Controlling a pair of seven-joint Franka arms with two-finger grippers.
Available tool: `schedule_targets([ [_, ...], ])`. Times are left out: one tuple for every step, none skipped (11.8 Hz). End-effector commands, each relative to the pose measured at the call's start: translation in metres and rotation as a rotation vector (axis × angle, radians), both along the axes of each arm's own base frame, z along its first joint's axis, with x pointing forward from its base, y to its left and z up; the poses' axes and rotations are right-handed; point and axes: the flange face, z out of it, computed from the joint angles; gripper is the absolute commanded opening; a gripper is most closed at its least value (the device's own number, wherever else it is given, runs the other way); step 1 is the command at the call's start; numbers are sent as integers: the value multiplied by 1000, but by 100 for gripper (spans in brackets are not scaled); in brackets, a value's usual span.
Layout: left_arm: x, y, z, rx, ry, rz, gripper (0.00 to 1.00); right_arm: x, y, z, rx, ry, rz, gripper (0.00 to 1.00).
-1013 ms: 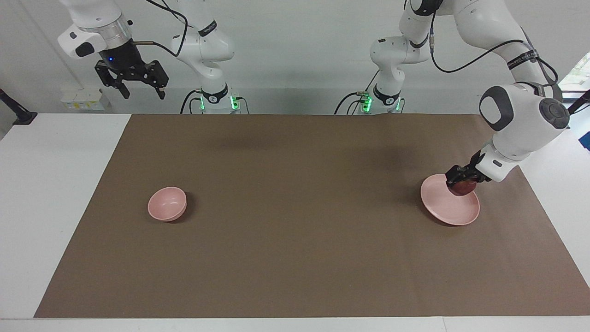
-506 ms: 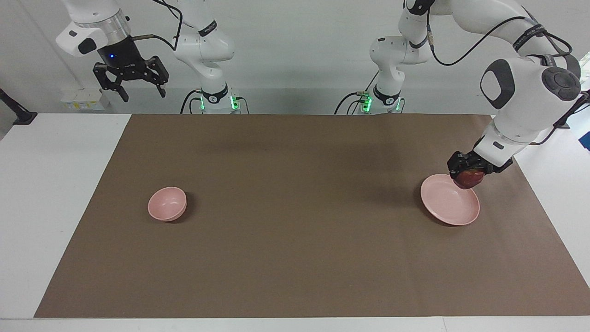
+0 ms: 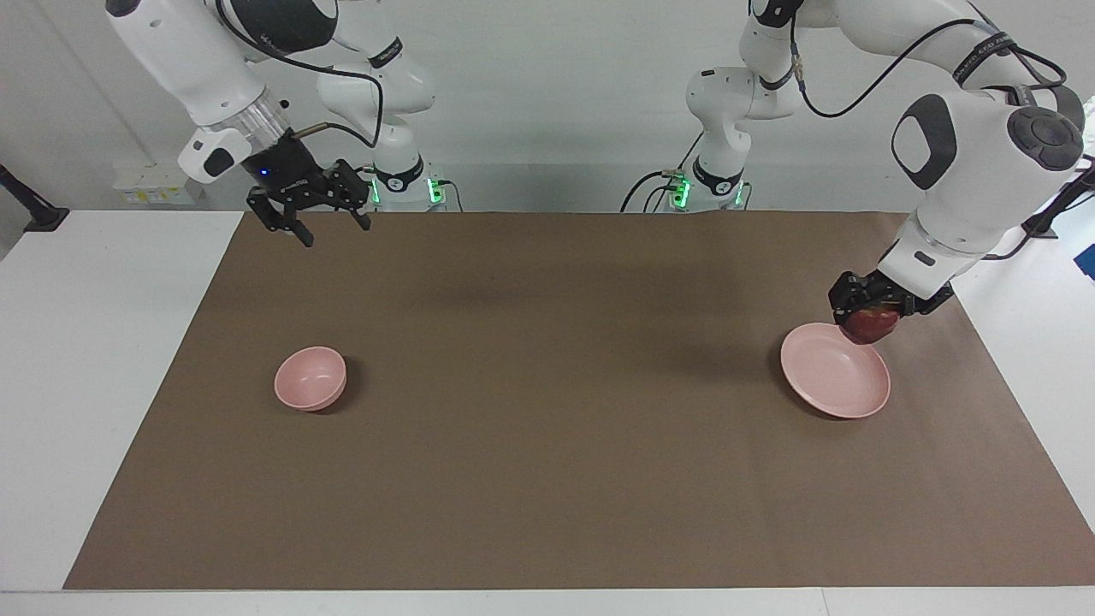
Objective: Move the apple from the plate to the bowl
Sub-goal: 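Carry the apple with the left gripper while the right gripper approaches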
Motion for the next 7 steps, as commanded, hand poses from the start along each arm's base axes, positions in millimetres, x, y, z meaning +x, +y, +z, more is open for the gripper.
schedule_targets([
  [-6,-11,16,3,11,-12,0,0,8,-20,128,11,-64,100],
  [-8,-13,20,-16,6,-7,0,2,11,-25,175,8,-85,100],
  [-11,-12,19,-62,21,30,0,3,22,-28,201,2,-89,100],
  [-14,-13,19,-102,45,88,0,4,29,-26,213,5,-115,100],
  [-17,-20,19,-135,76,140,0,4,36,-23,258,18,-148,100],
  [-20,-29,18,-161,101,180,0,4,46,-23,275,30,-155,100],
  [-22,-36,17,-200,124,222,0,4,51,-21,285,23,-169,100],
])
